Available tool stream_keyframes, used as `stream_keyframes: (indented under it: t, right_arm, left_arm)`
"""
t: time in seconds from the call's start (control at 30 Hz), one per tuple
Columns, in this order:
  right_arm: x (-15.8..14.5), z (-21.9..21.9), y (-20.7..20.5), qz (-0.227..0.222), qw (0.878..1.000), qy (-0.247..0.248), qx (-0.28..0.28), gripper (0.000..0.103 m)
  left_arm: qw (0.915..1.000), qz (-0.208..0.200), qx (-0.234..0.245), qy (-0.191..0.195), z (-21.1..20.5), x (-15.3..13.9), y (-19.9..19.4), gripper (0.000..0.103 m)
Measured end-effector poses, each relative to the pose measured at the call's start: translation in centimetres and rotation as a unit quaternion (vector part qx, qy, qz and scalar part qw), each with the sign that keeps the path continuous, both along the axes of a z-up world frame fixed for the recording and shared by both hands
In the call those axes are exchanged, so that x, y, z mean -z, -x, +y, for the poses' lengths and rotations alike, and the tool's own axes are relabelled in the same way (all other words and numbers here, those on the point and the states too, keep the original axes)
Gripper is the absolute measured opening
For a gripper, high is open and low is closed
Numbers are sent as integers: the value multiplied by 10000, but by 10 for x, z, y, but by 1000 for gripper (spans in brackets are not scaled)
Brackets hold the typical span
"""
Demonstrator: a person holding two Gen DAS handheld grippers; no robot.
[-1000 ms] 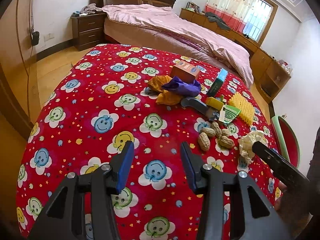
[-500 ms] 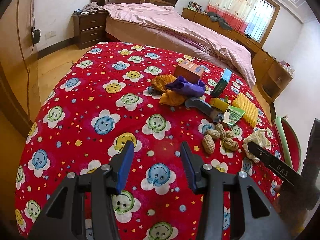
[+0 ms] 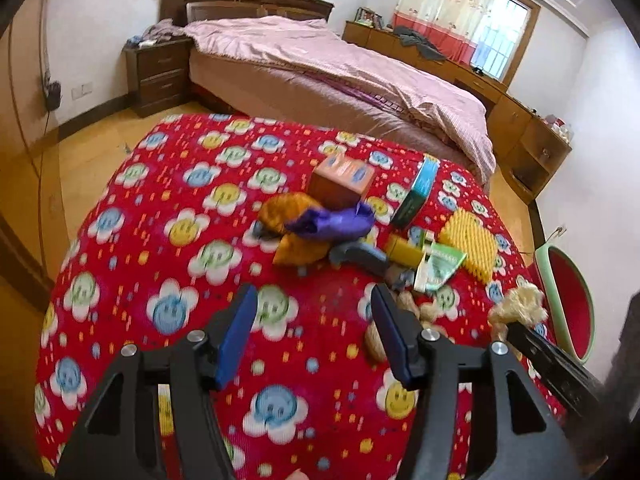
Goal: Collect trash
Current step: 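Grasp the crumpled white tissue with the right tool, then grasp the purple wrapper with the left tool while right tool holds tissue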
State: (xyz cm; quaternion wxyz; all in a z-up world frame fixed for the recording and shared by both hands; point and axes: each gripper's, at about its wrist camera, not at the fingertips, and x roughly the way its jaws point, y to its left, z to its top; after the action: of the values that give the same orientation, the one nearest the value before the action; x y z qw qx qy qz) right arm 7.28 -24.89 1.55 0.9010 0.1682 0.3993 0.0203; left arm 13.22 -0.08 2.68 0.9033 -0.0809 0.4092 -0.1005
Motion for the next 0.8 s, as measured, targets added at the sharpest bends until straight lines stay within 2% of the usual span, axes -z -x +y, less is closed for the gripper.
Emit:
stream_keyframes:
  t: [0.2,0.53,0.67,0.77,0.8]
  right_arm:
    - [-8,-12,10,-102,9999,-12,80,23]
    - [-10,-28,17,-103,9997,-59,226,23]
    - [-9,-31,18,-86,9996,-86,258,23]
    - [-7,-32,18,-63,9995,-111,273,23]
    - [-6,-32,18,-56,9995,-117,277,23]
  left_arm:
    - [9996,-176,97,-205,-11,-7,-30,59]
    - [9989,-126,226,-380,-20,10,-71,59]
    - [9982,49,422,-414,-23,22,-79,59]
    - [9980,179,529,-300,-24,30,-78,59]
    - [9979,190,558,-262,-24,31,-77,55]
